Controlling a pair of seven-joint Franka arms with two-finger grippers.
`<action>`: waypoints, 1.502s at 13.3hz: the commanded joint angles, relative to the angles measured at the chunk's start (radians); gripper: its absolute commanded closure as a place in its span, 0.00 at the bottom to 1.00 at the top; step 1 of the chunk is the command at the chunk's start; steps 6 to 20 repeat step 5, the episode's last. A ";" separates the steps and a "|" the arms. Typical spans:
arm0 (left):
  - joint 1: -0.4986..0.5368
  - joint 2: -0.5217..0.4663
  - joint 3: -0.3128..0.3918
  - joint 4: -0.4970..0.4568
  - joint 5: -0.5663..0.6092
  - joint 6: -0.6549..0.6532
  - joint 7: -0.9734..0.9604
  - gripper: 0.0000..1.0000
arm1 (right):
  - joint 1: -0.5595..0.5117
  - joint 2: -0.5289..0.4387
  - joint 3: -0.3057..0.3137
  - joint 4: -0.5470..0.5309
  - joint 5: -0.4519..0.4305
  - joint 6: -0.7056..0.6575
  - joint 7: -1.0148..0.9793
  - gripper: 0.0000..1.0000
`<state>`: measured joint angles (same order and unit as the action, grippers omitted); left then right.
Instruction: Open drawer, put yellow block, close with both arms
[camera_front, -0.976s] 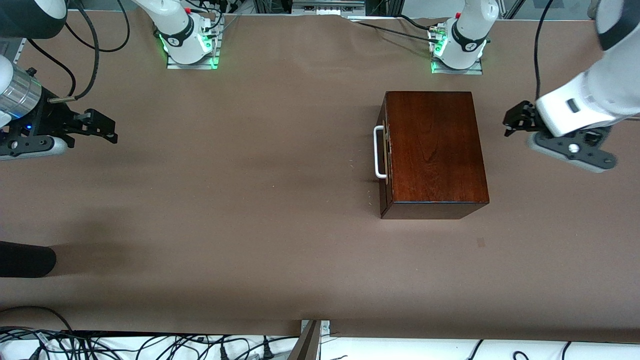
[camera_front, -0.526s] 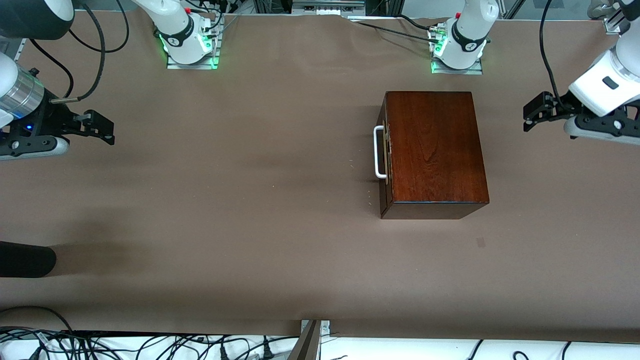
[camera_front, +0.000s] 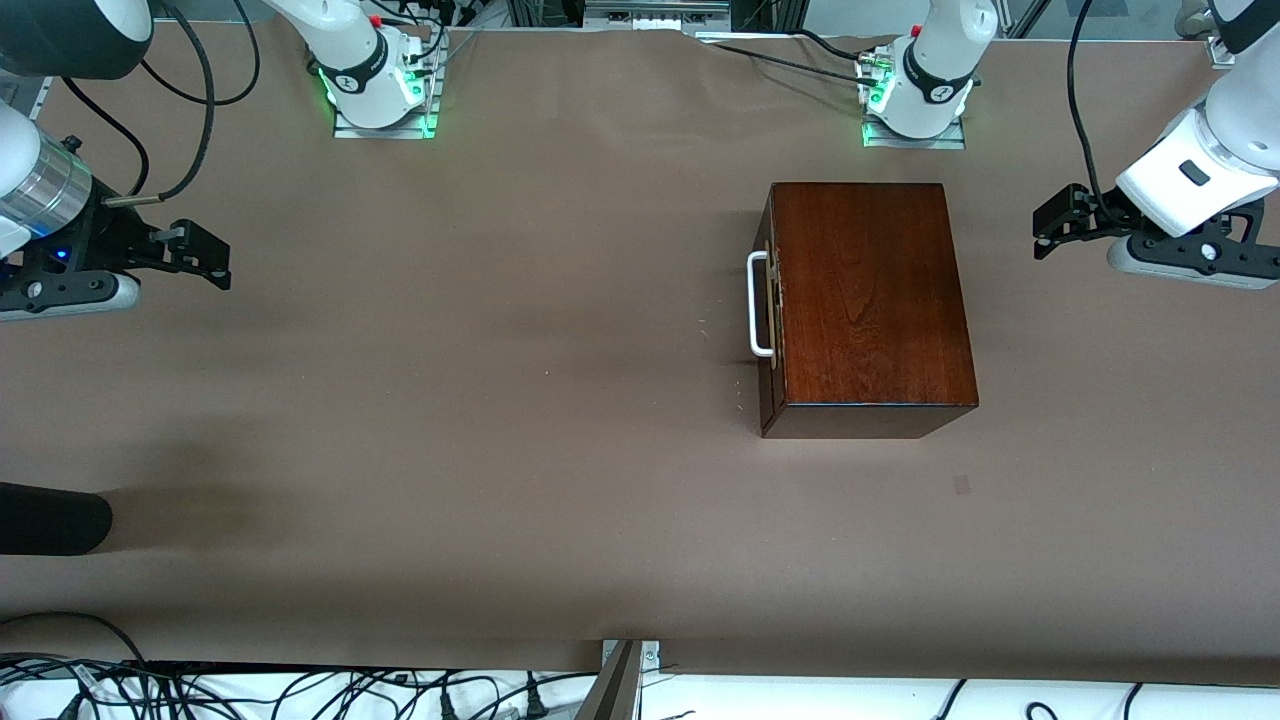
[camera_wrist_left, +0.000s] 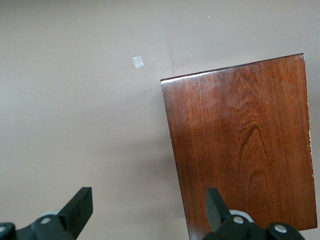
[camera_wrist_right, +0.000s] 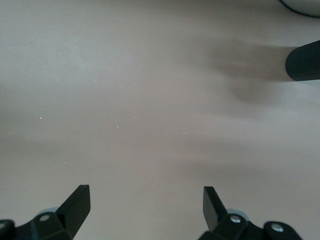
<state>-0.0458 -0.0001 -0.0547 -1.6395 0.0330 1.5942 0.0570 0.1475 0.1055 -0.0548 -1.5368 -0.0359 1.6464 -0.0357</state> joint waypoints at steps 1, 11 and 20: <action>-0.006 0.014 0.003 0.023 -0.013 -0.006 -0.006 0.00 | 0.001 -0.003 -0.002 0.006 -0.010 0.001 0.016 0.00; -0.002 0.015 0.003 0.023 -0.019 -0.008 -0.011 0.00 | 0.003 -0.003 -0.002 0.006 -0.007 0.001 0.016 0.00; -0.002 0.015 0.003 0.023 -0.019 -0.008 -0.011 0.00 | 0.003 -0.003 -0.002 0.006 -0.007 0.001 0.016 0.00</action>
